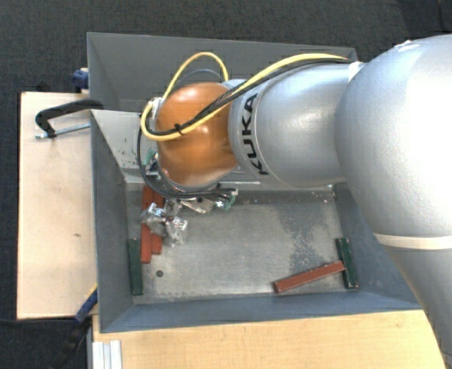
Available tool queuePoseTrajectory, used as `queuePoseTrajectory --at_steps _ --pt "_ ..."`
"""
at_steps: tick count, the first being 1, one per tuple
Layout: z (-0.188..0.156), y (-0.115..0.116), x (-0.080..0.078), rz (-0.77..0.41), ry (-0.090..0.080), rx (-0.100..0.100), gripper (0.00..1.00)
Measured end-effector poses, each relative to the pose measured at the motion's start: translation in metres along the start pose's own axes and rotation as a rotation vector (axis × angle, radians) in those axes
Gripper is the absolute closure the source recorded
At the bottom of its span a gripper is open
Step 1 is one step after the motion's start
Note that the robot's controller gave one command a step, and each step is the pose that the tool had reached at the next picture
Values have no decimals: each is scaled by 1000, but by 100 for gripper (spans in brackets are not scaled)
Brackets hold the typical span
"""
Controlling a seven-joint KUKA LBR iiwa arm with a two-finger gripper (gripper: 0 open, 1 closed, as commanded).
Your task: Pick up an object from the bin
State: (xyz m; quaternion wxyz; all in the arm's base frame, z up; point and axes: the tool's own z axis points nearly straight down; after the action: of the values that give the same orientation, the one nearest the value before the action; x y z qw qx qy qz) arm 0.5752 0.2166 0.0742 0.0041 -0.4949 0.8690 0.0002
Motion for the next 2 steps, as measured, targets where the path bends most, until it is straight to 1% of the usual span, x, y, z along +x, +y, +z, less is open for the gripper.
queuePoseTrajectory --at_steps 1,2 --pt "-49 3 5 -74 3 -5 100" --pt "-145 19 2 -28 -6 4 100"
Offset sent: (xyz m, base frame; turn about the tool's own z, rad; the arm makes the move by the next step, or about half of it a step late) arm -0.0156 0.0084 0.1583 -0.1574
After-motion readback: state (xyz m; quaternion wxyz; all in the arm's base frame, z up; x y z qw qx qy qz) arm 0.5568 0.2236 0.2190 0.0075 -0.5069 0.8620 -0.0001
